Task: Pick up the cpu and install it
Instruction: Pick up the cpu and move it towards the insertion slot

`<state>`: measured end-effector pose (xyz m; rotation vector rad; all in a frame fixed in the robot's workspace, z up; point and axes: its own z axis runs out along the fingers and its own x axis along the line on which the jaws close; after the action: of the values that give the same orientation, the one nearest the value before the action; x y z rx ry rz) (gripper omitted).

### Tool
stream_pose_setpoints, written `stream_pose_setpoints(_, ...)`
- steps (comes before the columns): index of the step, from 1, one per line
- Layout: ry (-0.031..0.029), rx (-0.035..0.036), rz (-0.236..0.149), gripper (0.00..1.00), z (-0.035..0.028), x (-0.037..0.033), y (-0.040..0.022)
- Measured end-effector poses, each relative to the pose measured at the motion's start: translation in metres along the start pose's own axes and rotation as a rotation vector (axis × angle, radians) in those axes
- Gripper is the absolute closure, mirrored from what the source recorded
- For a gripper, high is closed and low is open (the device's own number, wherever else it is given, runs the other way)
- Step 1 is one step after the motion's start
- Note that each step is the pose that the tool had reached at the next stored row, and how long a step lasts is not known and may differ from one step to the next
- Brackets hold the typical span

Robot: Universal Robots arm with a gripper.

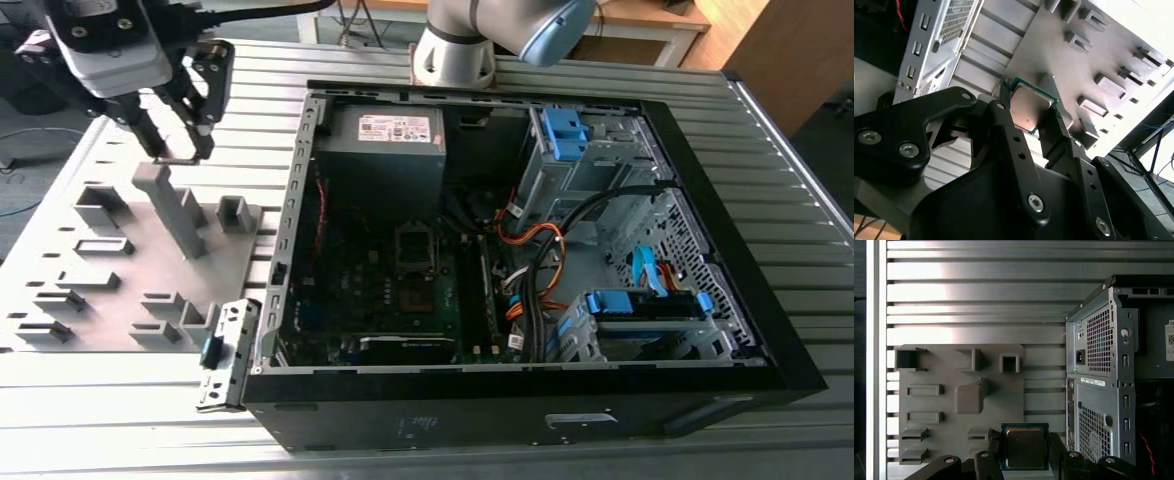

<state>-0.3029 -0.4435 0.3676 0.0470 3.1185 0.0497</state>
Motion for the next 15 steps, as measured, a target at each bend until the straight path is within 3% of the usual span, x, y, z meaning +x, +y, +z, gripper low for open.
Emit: stream_pose_setpoints(15,0.0000,0.0001,0.000,0.53,0.0014,-0.0620,0.0018)
